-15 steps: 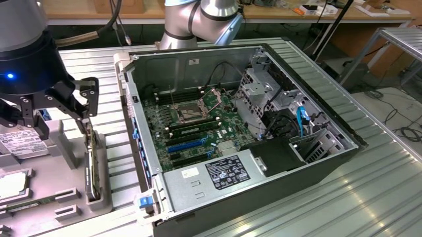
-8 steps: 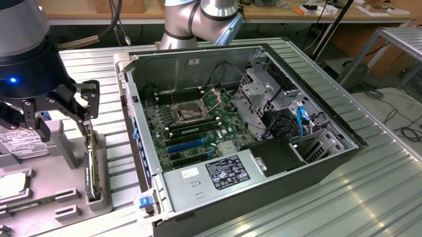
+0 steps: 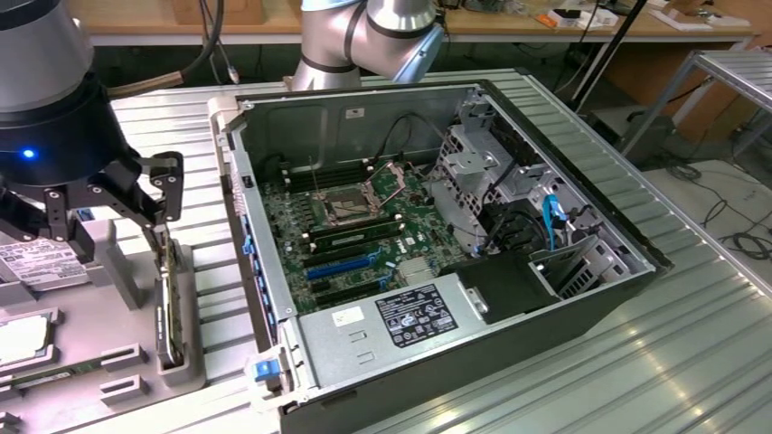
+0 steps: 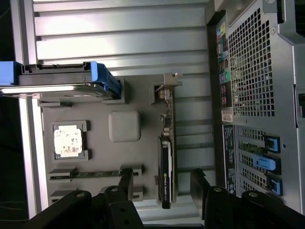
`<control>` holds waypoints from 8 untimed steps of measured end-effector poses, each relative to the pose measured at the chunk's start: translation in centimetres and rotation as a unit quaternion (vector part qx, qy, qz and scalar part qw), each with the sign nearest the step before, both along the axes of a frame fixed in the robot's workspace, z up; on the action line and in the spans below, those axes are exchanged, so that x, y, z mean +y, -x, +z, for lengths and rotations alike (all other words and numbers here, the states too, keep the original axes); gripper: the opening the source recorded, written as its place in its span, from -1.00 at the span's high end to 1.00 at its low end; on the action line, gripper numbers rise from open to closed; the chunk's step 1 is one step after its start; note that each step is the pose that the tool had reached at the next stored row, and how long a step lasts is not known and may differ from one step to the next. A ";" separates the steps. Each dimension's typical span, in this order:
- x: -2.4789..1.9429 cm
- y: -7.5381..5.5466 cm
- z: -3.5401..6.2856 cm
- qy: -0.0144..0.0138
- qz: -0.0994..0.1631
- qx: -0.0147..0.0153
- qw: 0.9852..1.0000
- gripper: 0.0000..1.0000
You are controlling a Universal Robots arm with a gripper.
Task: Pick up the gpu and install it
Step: 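Pick up the gpu and move the gpu toward the slot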
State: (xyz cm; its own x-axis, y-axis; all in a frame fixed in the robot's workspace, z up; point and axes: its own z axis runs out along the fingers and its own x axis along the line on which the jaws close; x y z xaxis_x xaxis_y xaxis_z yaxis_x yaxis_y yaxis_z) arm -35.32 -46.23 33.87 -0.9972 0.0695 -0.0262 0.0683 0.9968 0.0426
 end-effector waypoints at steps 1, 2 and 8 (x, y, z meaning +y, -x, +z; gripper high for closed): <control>0.00 0.0 -0.07 0.000 0.000 0.000 1.000 -0.20; 0.00 0.0 -0.12 0.000 0.000 0.000 1.000 -0.20; 0.00 0.0 -0.56 0.000 0.000 0.000 1.000 -0.20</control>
